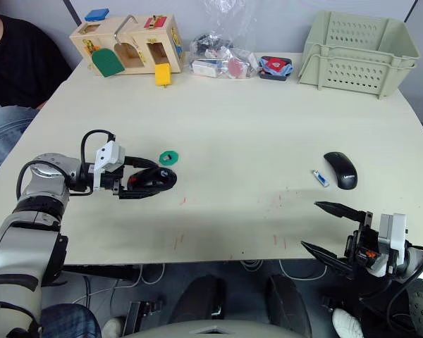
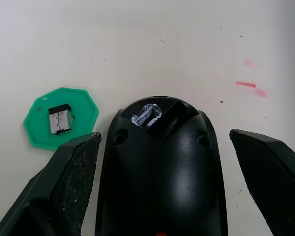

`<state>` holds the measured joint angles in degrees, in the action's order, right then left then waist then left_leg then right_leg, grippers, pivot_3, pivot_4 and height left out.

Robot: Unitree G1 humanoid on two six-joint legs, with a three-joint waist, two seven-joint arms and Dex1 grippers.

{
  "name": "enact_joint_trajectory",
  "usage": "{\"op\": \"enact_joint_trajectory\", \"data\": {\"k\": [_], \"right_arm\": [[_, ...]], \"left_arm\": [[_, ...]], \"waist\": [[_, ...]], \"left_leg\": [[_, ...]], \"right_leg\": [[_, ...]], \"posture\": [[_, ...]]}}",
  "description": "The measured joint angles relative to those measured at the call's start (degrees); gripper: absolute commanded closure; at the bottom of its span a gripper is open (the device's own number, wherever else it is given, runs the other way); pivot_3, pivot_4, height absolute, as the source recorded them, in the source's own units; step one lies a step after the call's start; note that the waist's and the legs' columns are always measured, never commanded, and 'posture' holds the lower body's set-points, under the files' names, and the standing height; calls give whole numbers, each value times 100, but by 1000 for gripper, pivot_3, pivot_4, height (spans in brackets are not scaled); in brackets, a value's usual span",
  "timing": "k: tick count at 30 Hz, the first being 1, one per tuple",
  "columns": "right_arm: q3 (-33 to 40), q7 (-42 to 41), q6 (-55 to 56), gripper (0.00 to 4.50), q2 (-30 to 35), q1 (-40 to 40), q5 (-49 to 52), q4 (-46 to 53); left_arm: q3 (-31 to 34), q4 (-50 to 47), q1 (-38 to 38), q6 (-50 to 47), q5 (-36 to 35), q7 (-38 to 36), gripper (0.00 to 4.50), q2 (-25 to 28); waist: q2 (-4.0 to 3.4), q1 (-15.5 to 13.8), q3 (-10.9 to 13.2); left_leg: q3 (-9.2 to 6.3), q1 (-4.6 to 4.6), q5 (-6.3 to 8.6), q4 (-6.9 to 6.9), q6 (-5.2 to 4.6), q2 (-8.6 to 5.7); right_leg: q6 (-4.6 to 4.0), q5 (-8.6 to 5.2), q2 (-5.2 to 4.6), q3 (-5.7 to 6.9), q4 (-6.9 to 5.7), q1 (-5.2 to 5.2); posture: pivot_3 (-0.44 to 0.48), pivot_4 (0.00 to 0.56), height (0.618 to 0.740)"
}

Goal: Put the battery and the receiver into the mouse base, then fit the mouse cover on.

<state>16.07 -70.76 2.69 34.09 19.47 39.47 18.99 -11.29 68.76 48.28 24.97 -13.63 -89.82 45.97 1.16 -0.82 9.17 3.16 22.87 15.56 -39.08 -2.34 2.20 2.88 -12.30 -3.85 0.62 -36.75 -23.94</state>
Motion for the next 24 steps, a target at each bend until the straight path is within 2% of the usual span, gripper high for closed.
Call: {"op": "enact_joint_trajectory", "data": {"k": [14, 18, 19, 24], "right_arm": [[68, -133, 422, 41, -67, 20, -108, -288], [68, -155, 521, 0, -68, 22, -118, -422], [68, -163, 546, 0, -68, 22, -119, -438], [68, -184, 643, 0, -68, 19, -119, -517]], "left_arm": [[166, 307, 101, 18, 310, -1, 0, -183], [192, 323, 101, 9, 337, -1, 1236, -237], [199, 323, 101, 5, 338, -2, 1366, -240], [203, 323, 101, 4, 338, -2, 1364, -244]], "waist": [[1, 1, 0], [1, 1, -1], [1, 1, 0], [1, 1, -1]], "left_leg": [[0, 0, 0, -1, 0, 0], [0, 0, 0, -1, 0, 0], [0, 0, 0, -1, 0, 0], [0, 0, 0, -1, 0, 0]], "right_leg": [[0, 0, 0, 0, 0, 0], [0, 0, 0, 0, -1, 0], [0, 0, 0, 0, -1, 0], [0, 0, 0, 0, -1, 0]], "posture": [[0, 150, 740], [0, 150, 740], [0, 150, 740], [0, 150, 740]]}}
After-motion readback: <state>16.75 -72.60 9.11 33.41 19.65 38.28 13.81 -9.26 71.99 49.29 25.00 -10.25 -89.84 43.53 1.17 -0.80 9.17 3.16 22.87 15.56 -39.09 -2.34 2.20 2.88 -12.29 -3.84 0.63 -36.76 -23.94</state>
